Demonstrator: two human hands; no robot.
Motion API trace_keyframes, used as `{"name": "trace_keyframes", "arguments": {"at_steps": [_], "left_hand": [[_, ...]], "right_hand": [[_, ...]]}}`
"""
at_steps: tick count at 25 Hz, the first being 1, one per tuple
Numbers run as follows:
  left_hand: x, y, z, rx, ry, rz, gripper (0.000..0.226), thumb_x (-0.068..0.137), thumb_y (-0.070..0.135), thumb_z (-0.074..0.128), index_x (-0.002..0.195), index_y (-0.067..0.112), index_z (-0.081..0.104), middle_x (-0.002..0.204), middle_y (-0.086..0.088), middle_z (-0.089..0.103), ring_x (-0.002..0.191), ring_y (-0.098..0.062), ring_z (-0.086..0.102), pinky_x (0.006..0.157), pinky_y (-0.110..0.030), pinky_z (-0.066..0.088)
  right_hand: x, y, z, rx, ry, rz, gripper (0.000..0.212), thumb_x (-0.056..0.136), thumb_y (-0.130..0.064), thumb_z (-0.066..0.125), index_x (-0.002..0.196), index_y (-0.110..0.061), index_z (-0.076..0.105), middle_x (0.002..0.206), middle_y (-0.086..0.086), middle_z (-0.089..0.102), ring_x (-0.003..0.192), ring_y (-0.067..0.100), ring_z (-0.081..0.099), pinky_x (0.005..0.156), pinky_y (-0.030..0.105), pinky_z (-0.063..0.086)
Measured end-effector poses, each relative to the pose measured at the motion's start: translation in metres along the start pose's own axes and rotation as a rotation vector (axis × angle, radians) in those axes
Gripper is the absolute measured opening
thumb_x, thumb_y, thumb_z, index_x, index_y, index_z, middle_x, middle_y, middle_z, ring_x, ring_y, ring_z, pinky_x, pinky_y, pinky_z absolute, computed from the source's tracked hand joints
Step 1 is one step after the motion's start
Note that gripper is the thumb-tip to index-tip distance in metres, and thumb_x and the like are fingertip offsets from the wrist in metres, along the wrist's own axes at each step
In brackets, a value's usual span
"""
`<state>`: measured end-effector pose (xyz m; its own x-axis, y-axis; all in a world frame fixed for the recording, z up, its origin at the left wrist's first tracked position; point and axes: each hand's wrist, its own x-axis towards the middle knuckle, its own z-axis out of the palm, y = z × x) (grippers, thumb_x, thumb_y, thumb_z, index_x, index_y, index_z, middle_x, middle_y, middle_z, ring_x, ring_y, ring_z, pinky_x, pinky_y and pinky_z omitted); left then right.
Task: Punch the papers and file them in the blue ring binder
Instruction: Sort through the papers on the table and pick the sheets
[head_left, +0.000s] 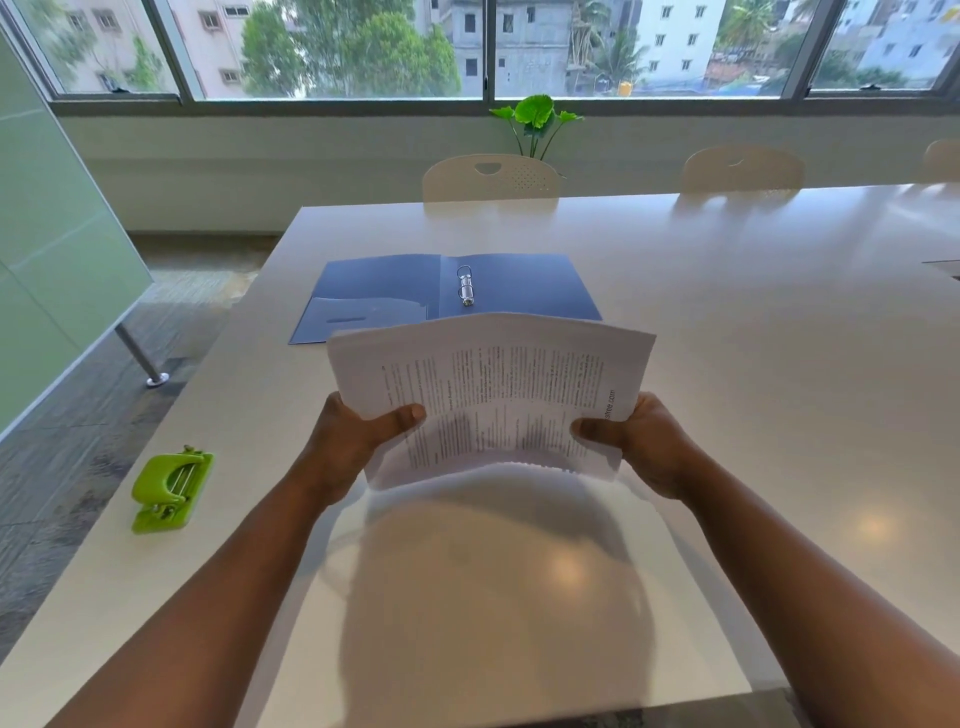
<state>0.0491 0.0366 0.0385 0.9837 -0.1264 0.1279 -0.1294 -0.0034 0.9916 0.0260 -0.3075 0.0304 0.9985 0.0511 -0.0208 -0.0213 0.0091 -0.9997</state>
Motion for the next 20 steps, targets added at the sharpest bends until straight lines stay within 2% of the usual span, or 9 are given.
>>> {"name": "trace_keyframes", "arguments": {"at_steps": [2, 4, 10, 15, 20], "left_hand": [[0.002, -0.005, -0.003, 0.001, -0.006, 0.000, 0.047, 0.070, 0.023, 0.086, 0.115, 0.031, 0.072, 0.112, -0.003, 0.076, 0.103, -0.024, 0.073, 0.084, -0.044, 0.062], [0.001, -0.011, -0.004, -0.007, -0.010, -0.022, 0.050, 0.070, 0.022, 0.087, 0.116, 0.029, 0.072, 0.115, -0.004, 0.076, 0.108, -0.026, 0.071, 0.089, -0.047, 0.061], [0.001, -0.017, -0.002, -0.030, -0.027, -0.034, 0.046, 0.071, 0.014, 0.086, 0.112, 0.032, 0.073, 0.111, -0.003, 0.076, 0.108, -0.028, 0.071, 0.087, -0.044, 0.061], [-0.002, -0.022, 0.000, -0.064, -0.047, -0.066, 0.046, 0.071, 0.015, 0.085, 0.111, 0.034, 0.074, 0.114, -0.006, 0.075, 0.109, -0.027, 0.071, 0.090, -0.051, 0.060], [0.000, -0.020, -0.002, -0.090, -0.096, -0.089, 0.053, 0.065, 0.022, 0.092, 0.113, 0.031, 0.074, 0.115, -0.007, 0.075, 0.109, -0.027, 0.071, 0.085, -0.044, 0.062]], "right_hand": [[0.002, 0.000, 0.000, -0.013, -0.008, 0.000, 0.034, 0.083, 0.011, 0.073, 0.102, -0.016, 0.077, 0.112, 0.008, 0.077, 0.103, 0.031, 0.074, 0.087, 0.044, 0.061], [0.003, 0.002, 0.002, -0.024, 0.005, 0.013, 0.034, 0.082, 0.012, 0.073, 0.101, -0.016, 0.077, 0.111, 0.008, 0.077, 0.103, 0.031, 0.073, 0.091, 0.048, 0.060], [0.002, 0.004, 0.006, 0.018, 0.002, 0.036, 0.037, 0.083, 0.014, 0.070, 0.102, -0.018, 0.076, 0.110, 0.007, 0.077, 0.105, 0.031, 0.072, 0.087, 0.042, 0.061], [0.000, 0.007, 0.009, 0.069, 0.025, 0.057, 0.038, 0.083, 0.016, 0.068, 0.104, -0.015, 0.074, 0.109, 0.007, 0.077, 0.106, 0.032, 0.071, 0.093, 0.047, 0.059], [-0.002, 0.004, 0.009, 0.116, 0.018, 0.065, 0.039, 0.083, 0.018, 0.065, 0.106, -0.014, 0.072, 0.105, 0.004, 0.076, 0.109, 0.033, 0.068, 0.097, 0.049, 0.057]]}}
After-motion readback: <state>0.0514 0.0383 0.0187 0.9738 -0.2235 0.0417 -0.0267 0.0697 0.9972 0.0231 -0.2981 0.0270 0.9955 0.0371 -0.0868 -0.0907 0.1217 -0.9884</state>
